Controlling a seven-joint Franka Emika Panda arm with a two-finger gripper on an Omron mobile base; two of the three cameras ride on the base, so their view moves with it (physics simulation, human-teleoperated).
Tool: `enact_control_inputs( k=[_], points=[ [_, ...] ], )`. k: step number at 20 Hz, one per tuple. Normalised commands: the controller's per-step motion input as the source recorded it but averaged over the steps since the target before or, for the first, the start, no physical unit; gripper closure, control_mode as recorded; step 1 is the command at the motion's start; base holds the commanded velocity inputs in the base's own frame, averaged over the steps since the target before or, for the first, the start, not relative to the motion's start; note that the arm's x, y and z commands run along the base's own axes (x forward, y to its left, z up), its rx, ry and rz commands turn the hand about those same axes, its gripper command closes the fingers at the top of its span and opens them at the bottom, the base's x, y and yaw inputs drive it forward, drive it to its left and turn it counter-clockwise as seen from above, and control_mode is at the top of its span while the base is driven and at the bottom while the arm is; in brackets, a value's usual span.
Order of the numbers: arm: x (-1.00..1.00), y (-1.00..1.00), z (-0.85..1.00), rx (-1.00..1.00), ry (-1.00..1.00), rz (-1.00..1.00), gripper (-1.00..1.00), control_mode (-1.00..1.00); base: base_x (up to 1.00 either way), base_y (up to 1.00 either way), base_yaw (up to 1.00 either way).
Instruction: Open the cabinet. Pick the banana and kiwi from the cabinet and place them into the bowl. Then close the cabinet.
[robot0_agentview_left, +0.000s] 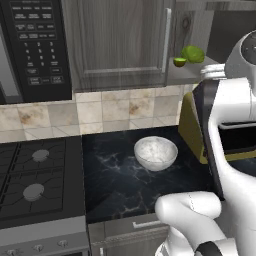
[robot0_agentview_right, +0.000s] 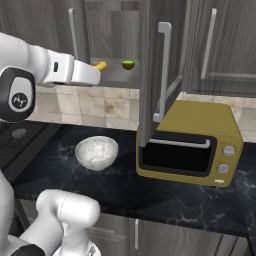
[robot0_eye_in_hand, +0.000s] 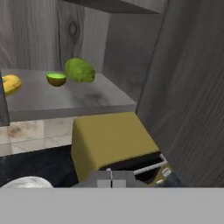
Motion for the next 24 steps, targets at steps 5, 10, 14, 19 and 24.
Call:
enact_control_inputs(
  k=[5, 10, 14, 19, 24],
  points=[
    [0.12, 0.14, 0.01, 0.1, 0.04, 0.4, 1.0, -1.0, 0.0, 0.0, 0.0],
    [0.23, 0.28, 0.0, 0.11, 0.0, 0.33, 1.0, -1.0, 0.0, 0.0, 0.0],
    [0.36, 0.49, 0.0, 0.03, 0.0, 0.14, 1.0, -1.0, 0.0, 0.0, 0.0],
    [0.4, 0.46, 0.0, 0.0, 0.0, 0.03, 1.0, -1.0, 0.0, 0.0, 0.0],
    [0.35, 0.27, 0.0, 0.0, 0.0, 0.0, 1.0, -1.0, 0.0, 0.0, 0.0]
  ],
)
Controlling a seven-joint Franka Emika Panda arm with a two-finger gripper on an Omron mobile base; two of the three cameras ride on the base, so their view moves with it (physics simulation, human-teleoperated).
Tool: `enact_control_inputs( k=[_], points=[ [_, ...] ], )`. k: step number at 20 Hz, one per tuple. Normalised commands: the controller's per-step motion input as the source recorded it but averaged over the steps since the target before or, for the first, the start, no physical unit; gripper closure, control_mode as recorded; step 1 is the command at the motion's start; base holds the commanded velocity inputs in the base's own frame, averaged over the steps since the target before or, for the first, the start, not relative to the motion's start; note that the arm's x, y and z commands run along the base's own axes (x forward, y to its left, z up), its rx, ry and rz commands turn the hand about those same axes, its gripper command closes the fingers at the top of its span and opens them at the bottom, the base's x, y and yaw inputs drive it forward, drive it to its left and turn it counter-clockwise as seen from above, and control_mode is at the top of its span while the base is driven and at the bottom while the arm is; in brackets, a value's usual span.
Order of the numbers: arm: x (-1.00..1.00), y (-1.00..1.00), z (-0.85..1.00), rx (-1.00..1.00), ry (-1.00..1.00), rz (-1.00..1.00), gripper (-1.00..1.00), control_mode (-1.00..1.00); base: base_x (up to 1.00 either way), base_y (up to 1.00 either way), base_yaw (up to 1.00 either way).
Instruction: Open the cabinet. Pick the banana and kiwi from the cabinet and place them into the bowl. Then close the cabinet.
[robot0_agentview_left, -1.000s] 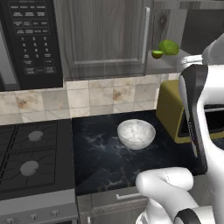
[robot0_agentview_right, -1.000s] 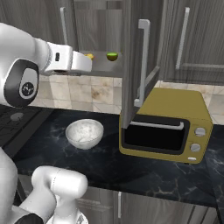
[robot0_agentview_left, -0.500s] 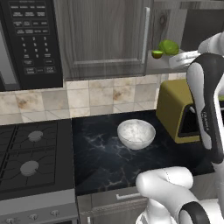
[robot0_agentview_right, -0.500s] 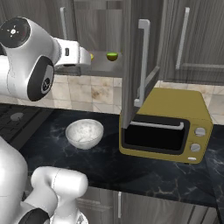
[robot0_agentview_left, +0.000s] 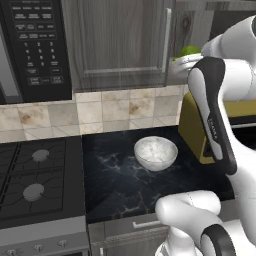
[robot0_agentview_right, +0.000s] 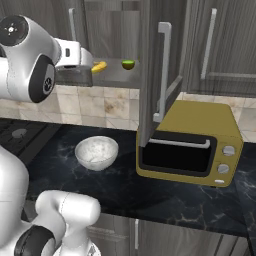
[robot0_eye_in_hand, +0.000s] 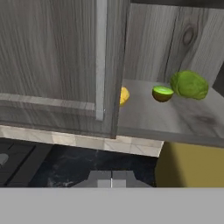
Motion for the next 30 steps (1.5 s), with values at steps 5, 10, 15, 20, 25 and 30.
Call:
enact_control_inputs(
  k=[5, 10, 15, 20, 25, 30],
  points=[
    [0.59, 0.28, -0.04, 0.0, 0.0, 0.0, -1.0, -1.0, 0.0, 0.0, 0.0],
    [0.53, 0.1, 0.0, 0.0, 0.0, 0.0, -1.0, -1.0, 0.0, 0.0, 0.0],
    [0.25, 0.01, 0.0, 0.0, 0.0, 0.0, -1.0, -1.0, 0.0, 0.0, 0.0],
    [0.23, 0.04, 0.0, 0.0, -0.02, 0.0, -1.0, -1.0, 0.0, 0.0, 0.0],
    [0.22, 0.09, 0.0, 0.0, -0.01, 0.0, -1.0, -1.0, 0.0, 0.0, 0.0],
    [0.2, 0.08, 0.0, 0.0, 0.0, 0.0, -1.0, -1.0, 0.0, 0.0, 0.0]
  ],
)
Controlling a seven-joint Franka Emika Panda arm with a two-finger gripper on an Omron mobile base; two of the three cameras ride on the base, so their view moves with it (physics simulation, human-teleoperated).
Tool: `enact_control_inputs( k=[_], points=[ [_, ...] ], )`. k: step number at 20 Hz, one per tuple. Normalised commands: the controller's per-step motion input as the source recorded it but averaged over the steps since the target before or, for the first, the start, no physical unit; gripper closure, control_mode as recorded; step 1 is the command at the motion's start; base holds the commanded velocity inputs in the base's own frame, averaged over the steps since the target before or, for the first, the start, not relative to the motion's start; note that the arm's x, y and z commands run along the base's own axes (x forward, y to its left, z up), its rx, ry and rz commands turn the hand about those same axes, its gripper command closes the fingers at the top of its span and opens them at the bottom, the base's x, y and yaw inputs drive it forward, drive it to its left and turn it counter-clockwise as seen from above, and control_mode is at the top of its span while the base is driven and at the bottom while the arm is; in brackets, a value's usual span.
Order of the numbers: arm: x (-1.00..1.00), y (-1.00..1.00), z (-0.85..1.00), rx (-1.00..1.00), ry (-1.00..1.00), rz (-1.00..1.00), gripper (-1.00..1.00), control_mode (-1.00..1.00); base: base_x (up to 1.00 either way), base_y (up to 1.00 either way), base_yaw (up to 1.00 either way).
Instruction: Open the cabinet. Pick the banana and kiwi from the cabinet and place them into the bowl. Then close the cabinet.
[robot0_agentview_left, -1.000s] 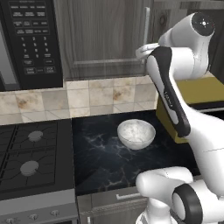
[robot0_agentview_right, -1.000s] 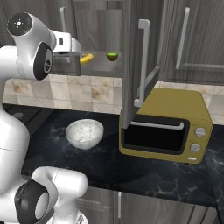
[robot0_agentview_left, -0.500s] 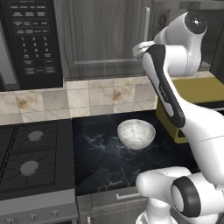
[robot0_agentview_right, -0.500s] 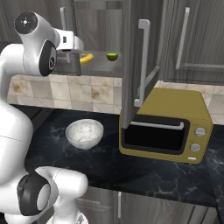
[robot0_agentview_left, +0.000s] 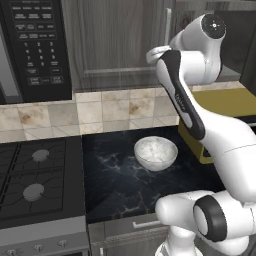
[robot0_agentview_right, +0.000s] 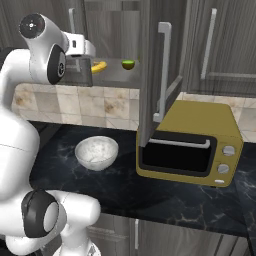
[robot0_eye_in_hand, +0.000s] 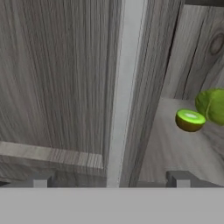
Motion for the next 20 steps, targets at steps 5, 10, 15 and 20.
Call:
enact_control_inputs(
  k=[5, 10, 15, 20],
  points=[
    [0.26, 0.0, 0.0, 0.0, 0.0, 0.0, -1.0, -1.0, 0.0, 0.0, 0.0],
    [0.29, 0.0, 0.0, 0.0, 0.0, 0.0, -1.0, -1.0, 0.0, 0.0, 0.0],
    [0.28, 0.0, 0.0, 0.0, 0.0, 0.0, -1.0, -1.0, 0.0, 0.0, 0.0],
    [0.26, 0.0, -0.04, 0.0, 0.0, 0.0, -1.0, -1.0, 0.0, 0.0, 0.0]
  ],
)
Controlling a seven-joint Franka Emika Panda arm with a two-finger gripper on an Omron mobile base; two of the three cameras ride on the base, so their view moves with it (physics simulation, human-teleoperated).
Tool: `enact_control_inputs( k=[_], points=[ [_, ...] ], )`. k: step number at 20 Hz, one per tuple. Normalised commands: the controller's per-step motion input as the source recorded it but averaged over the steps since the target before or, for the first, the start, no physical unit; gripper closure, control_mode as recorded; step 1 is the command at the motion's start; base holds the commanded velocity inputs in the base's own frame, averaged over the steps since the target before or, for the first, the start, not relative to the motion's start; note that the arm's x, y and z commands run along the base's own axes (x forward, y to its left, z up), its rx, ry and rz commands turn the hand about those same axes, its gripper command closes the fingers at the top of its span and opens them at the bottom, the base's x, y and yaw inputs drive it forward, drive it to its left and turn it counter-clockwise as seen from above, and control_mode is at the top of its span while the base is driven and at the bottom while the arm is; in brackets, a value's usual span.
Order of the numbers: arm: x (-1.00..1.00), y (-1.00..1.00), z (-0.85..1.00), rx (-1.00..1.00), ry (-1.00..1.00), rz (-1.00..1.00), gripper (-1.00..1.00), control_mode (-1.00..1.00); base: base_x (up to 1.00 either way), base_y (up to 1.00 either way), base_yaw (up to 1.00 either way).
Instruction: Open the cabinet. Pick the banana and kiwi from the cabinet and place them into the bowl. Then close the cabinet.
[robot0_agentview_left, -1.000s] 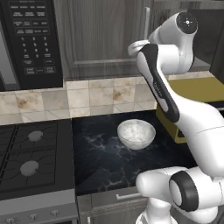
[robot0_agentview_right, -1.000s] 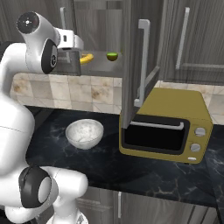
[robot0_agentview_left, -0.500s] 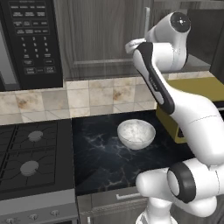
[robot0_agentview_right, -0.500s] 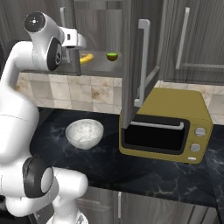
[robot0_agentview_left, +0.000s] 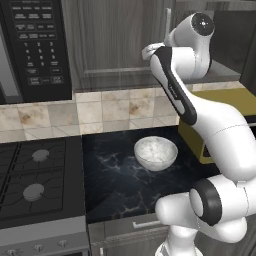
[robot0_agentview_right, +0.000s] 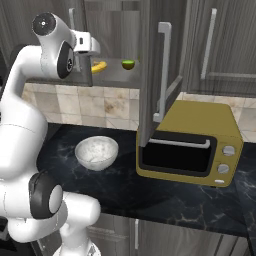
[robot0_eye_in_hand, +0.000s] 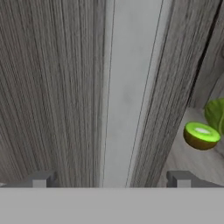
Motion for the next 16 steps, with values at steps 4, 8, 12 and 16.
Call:
enact_control_inputs(
  k=[4, 8, 12, 16],
  points=[
    [0.27, 0.0, -0.12, 0.0, 0.0, 0.0, 1.0, -1.0, 0.0, 0.0, 0.0],
    [0.13, 0.0, -0.09, 0.0, 0.02, 0.0, 1.0, -1.0, 0.0, 0.0, 0.0],
    [0.0, 0.0, -0.01, 0.0, 0.06, 0.0, 1.0, -1.0, 0.0, 0.0, 0.0],
    [0.04, 0.02, -0.06, 0.01, 0.0, -0.03, 1.0, -1.0, 0.0, 0.0, 0.0]
  ],
)
